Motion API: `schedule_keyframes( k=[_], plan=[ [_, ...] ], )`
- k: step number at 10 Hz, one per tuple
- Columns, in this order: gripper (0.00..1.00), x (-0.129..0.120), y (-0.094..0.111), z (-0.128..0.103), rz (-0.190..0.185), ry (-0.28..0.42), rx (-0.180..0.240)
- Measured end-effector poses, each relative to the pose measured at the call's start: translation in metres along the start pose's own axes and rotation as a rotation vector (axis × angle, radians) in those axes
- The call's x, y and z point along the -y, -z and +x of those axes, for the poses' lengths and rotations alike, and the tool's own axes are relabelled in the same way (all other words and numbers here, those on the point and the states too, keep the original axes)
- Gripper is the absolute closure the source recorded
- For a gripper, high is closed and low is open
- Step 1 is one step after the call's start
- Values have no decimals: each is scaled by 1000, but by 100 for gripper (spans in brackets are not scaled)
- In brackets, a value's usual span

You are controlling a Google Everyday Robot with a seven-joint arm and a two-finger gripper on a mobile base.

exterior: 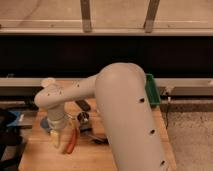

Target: Place pepper in metal cup

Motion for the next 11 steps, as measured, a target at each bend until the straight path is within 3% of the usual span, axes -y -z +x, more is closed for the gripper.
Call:
schedule_keyframes(
  k=[4,11],
  plan=[
    [25,17,-17,13,-27,-74,-34],
    [26,31,-29,20,-29,-142,-78]
  ],
)
